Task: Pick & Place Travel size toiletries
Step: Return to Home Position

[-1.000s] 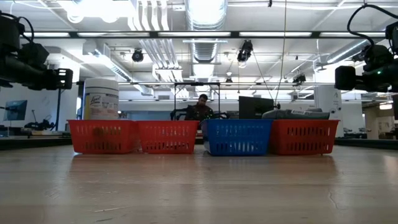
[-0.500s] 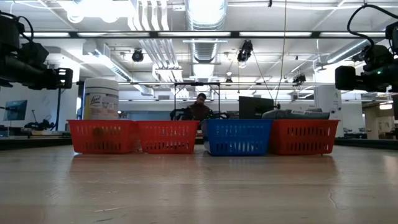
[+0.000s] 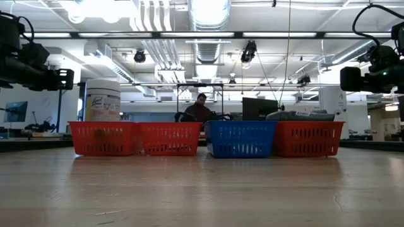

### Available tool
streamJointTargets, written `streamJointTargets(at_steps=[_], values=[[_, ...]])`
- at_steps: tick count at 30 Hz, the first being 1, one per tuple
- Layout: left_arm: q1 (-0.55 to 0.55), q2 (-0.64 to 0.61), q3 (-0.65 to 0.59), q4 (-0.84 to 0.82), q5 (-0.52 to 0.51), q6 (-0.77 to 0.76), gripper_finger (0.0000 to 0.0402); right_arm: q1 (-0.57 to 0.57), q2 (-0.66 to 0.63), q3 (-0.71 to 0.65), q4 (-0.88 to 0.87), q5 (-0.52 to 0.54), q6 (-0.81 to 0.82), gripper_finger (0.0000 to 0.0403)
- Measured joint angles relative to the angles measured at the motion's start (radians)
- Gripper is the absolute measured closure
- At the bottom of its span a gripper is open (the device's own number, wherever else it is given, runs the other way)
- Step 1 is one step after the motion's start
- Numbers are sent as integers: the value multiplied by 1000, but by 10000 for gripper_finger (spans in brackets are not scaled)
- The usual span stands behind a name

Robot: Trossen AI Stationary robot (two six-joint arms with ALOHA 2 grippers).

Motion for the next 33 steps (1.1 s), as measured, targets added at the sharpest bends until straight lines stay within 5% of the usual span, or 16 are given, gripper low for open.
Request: streamJointTargets(at_steps=[14, 33], values=[[0, 0, 0, 0, 1, 0, 342, 0, 0, 0, 0, 0, 0, 183], [0, 0, 0, 1, 1, 0, 342, 0, 0, 0, 0, 0, 0, 124]])
